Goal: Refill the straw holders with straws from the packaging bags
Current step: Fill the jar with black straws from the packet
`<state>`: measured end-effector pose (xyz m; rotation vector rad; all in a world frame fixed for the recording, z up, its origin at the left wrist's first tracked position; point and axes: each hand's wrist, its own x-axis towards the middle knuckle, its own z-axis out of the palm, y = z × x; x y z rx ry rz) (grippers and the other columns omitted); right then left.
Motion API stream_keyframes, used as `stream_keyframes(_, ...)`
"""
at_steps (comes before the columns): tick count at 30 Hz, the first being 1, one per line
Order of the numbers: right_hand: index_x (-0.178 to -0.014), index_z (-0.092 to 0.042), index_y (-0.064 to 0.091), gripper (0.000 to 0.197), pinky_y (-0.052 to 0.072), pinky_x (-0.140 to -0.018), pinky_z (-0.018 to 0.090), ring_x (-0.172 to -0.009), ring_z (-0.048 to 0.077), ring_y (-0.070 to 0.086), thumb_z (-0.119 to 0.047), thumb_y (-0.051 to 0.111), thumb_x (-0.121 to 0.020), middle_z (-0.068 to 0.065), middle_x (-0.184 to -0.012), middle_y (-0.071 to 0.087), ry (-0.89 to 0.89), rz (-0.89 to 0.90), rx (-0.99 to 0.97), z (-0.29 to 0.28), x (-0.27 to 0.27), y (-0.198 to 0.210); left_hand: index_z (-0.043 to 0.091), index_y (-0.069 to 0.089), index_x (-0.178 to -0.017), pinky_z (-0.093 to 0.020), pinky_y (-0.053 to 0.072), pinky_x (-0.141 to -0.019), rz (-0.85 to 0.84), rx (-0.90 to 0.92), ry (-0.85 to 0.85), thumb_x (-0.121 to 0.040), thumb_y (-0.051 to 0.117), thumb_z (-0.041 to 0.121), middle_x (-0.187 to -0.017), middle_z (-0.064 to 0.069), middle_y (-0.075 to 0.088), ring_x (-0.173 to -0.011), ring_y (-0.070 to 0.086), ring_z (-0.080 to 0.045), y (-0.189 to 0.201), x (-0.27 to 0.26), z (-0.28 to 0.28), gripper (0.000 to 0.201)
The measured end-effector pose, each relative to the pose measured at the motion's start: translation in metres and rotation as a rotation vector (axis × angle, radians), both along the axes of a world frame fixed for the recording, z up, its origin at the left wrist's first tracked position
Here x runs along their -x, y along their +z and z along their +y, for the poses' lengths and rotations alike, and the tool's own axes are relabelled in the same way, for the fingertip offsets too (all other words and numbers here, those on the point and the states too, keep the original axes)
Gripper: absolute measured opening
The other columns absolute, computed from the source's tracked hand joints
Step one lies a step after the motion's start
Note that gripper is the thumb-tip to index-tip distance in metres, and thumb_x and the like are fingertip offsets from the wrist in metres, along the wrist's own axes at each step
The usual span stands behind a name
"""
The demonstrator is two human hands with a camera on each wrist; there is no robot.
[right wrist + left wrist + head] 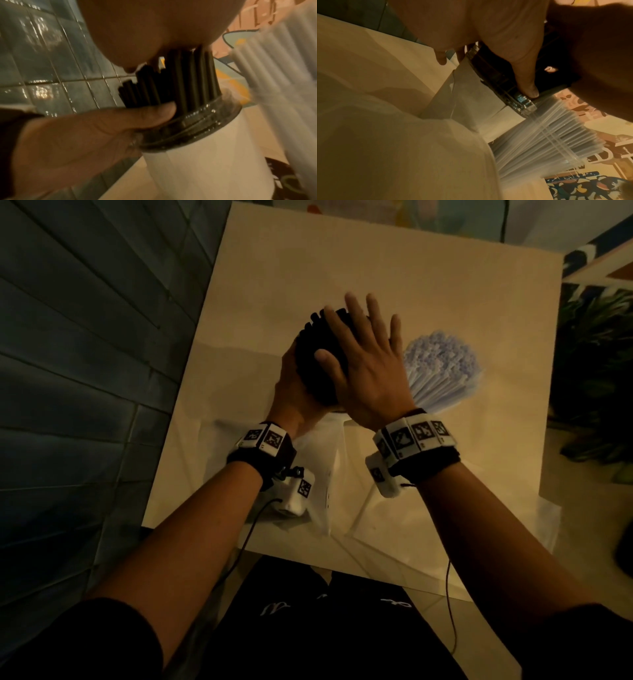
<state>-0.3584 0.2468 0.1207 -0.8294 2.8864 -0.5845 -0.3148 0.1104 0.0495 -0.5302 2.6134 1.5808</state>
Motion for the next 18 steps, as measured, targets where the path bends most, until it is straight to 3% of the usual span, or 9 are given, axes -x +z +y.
stream_keyframes(2,-0.153,-0.02,0.033,0.056,0.009,-0.122,0.053,-0.152,0.028,0.009,-0.048,0.031,-0.104,0.007,-0.163,0.022,-0.006,0.045,0.19,0.008,-0.005,0.005,0.025,0.018,-0.153,-0.031,0.041,-0.109,0.026,-0.067,-0.015,-0.055,0.083,0.058,-0.148,0.011,0.041,-0.13,0.043,-0.001,0.001,-0.007,-0.004,0.122)
stream_keyframes(3,-0.148,-0.015,0.042,0.051,0.019,-0.121,0.05,-0.15,0.028,0.021,-0.042,0.037,-0.105,0.009,-0.158,0.033,-0.025,0.092,0.304,0.014,-0.014,0.007,0.025,0.015,-0.153,-0.036,0.04,-0.111,0.027,-0.113,-0.027,-0.056,0.087,0.057,-0.152,0.008,0.036,-0.136,0.04,-0.006,0.003,-0.011,-0.007,0.126)
stream_keyframes(4,-0.14,-0.009,0.051,0.045,0.032,-0.115,0.047,-0.142,0.028,0.036,-0.035,0.043,-0.104,0.011,-0.148,0.046,-0.025,0.117,0.425,0.021,-0.023,0.013,0.025,0.012,-0.154,-0.038,0.037,-0.113,0.025,-0.111,-0.031,-0.054,0.09,0.055,-0.155,0.004,0.031,-0.14,0.035,-0.011,0.008,-0.018,-0.011,0.13)
stream_keyframes(6,-0.114,-0.002,0.065,0.026,0.051,-0.089,0.042,-0.108,0.024,0.058,-0.02,0.051,-0.101,0.009,-0.114,0.063,-0.022,0.084,0.56,0.037,-0.048,0.009,0.025,0.012,-0.155,-0.031,0.031,-0.115,-0.02,-0.092,-0.021,-0.055,0.09,0.049,-0.159,0.002,0.024,-0.144,0.027,-0.011,0.01,-0.038,-0.025,0.128)
stream_keyframes(7,-0.101,-0.001,0.066,0.018,0.051,-0.076,0.041,-0.093,0.023,0.057,-0.014,0.054,-0.099,0.007,-0.099,0.062,-0.026,0.039,0.581,0.044,-0.06,0.003,0.025,0.014,-0.154,-0.026,0.03,-0.114,-0.039,-0.092,-0.005,-0.058,0.088,0.044,-0.159,0.003,0.024,-0.144,0.026,-0.009,0.009,-0.05,-0.033,0.123)
stream_keyframes(9,-0.087,-0.002,0.066,0.012,0.047,-0.067,0.041,-0.083,0.026,0.054,-0.007,0.058,-0.095,0.007,-0.086,0.061,-0.062,-0.008,0.548,0.057,-0.083,-0.008,0.025,0.021,-0.153,-0.026,0.031,-0.114,-0.059,-0.07,0.094,-0.067,0.087,0.033,-0.156,0.005,0.03,-0.142,0.031,-0.008,0.005,-0.081,-0.056,0.108)
stream_keyframes(13,-0.087,0.003,0.067,0.008,0.046,-0.075,0.035,-0.085,0.031,0.056,-0.002,0.062,-0.091,0.012,-0.088,0.064,-0.083,0.056,0.543,0.065,-0.102,-0.016,0.02,0.031,-0.149,-0.039,0.033,-0.116,-0.135,0.044,0.332,-0.08,0.08,0.023,-0.152,0.002,0.038,-0.137,0.038,-0.011,-0.016,-0.139,-0.094,0.085)
stream_keyframes(18,-0.083,0.004,0.065,0.013,0.046,-0.07,0.04,-0.081,0.032,0.056,-0.004,0.061,-0.093,0.014,-0.084,0.062,-0.049,0.065,0.573,0.052,-0.075,-0.011,0.021,0.031,-0.149,-0.026,0.031,-0.108,-0.202,0.024,0.292,-0.084,0.076,0.025,-0.152,0.002,0.038,-0.136,0.037,-0.01,-0.033,-0.166,-0.099,0.08)
